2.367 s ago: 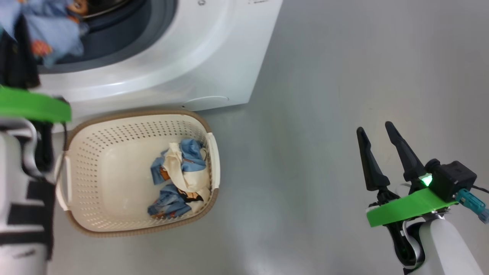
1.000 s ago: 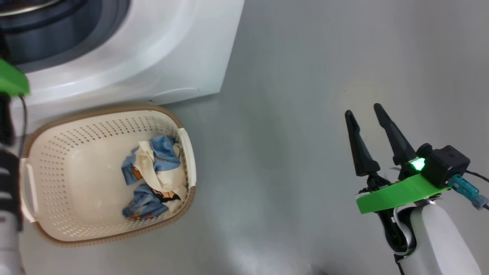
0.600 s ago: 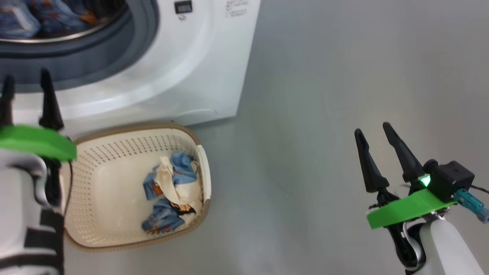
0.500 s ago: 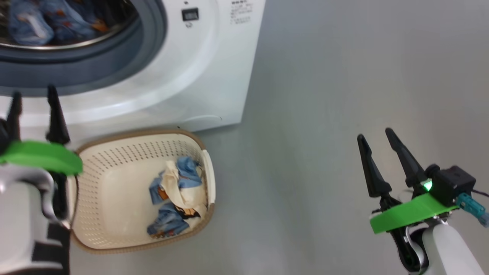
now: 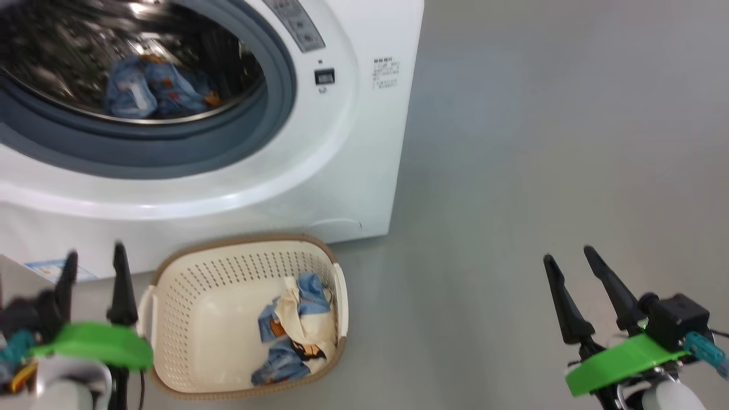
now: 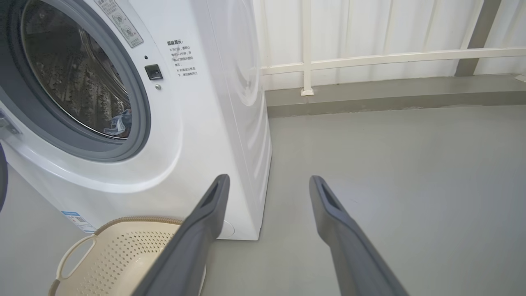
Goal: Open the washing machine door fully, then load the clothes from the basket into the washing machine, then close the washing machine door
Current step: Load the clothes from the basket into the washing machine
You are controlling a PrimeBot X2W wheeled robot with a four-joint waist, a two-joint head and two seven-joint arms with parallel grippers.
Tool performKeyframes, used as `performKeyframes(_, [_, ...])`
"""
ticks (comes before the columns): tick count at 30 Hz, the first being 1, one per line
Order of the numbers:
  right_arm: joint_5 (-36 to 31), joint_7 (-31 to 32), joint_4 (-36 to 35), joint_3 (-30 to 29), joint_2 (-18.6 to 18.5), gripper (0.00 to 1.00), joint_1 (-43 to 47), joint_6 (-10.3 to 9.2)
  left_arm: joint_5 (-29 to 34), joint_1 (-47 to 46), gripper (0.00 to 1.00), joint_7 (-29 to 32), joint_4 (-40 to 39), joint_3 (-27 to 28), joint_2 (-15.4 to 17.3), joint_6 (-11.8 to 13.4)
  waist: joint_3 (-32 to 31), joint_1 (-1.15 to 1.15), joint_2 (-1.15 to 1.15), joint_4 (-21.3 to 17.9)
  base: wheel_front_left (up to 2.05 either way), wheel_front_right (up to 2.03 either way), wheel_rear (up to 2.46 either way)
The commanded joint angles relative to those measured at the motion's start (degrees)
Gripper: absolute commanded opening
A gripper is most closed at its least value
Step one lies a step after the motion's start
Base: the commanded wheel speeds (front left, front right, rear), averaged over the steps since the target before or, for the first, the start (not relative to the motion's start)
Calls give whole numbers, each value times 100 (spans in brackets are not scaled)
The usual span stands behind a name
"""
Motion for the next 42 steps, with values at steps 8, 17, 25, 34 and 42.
performKeyframes(8, [120,-28,-92,24,-223,100,495,9,-100,951,100,-36,-625,176,90,-9,-659,0,0,190,0,0,0])
performKeyframes(17, [135,-28,-89,-80,-255,100,926,9,-92,1784,100,-36,-1161,129,41,-9,-1020,0,0,278,0,0,0])
performKeyframes(25, [142,-28,-116,-126,-268,100,1070,9,-95,2167,100,-36,-1481,213,-30,-9,-1090,0,0,337,0,0,0])
performKeyframes(34, [141,-28,-133,-123,-266,100,1069,9,-94,2248,100,-36,-1537,254,-44,-9,-1064,0,0,358,0,0,0])
performKeyframes(42, [138,-28,-156,-118,-257,100,987,9,-78,2189,100,-36,-1501,281,-75,-9,-930,0,0,338,0,0,0])
